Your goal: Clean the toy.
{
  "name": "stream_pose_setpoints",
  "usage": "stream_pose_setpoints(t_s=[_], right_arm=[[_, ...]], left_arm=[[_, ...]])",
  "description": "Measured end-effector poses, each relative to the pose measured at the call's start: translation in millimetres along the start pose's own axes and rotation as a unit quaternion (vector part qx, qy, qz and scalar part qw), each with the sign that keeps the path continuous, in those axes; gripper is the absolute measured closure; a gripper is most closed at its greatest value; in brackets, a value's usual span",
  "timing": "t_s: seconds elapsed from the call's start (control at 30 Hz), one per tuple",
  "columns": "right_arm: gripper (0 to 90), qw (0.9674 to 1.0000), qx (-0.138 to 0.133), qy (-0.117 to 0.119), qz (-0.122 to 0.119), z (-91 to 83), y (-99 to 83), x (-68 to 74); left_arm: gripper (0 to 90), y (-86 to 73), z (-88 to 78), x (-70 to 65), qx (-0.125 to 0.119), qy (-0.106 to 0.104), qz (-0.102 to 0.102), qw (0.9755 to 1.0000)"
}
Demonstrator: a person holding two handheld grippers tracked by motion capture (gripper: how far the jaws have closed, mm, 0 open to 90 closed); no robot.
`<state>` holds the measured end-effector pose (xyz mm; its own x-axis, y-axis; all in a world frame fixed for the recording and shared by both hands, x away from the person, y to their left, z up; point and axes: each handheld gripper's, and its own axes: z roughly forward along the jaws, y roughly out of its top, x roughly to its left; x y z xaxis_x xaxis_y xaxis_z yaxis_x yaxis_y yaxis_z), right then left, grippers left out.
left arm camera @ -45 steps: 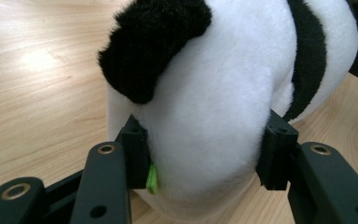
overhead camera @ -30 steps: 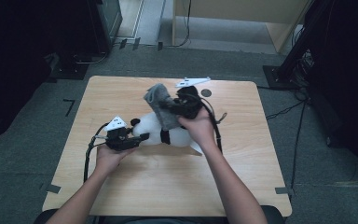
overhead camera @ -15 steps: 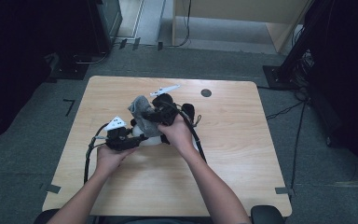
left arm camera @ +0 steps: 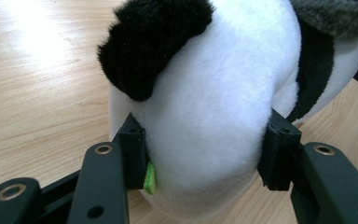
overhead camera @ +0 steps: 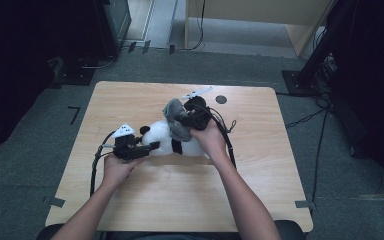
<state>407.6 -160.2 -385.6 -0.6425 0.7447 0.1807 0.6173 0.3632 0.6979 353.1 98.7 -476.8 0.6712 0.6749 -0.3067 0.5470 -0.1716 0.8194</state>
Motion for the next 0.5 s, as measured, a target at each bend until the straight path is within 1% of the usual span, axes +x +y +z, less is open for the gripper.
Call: stream_pose_setpoints(t_s=[0.1,0.17,0.23,0.3,0.37,0.5], right_arm=[[78.2,0.9999,-0.009,-0.004,0.006,-7.6,-3.4,-7.9],[78.2,0.9997,-0.015,-0.009,0.018,-14.3,-6.3,-14.7],[78.3,0.9994,-0.019,-0.017,0.024,-21.3,-10.5,-23.3],[78.5,0.9991,-0.024,-0.016,0.032,-28.5,-15.8,-32.7],[78.5,0.9989,-0.028,-0.017,0.034,-33.4,-19.0,-37.8],[78.5,0.9981,-0.041,-0.028,0.037,-44.8,-21.9,-46.5]], left_arm=[[47.3,0.4,-0.2,0.7,0.002,-0.002,-0.002,1.0],[47.3,0.4,-0.3,1.3,0.002,-0.003,-0.003,1.0],[47.2,0.2,-0.2,1.4,0.002,-0.004,-0.002,1.0],[47.2,0.4,0.2,1.5,0.001,-0.005,0.001,1.0],[47.2,0.6,0.6,1.2,0.001,-0.006,-0.001,1.0],[47.2,0.8,0.4,1.9,0.002,-0.006,-0.004,1.0]])
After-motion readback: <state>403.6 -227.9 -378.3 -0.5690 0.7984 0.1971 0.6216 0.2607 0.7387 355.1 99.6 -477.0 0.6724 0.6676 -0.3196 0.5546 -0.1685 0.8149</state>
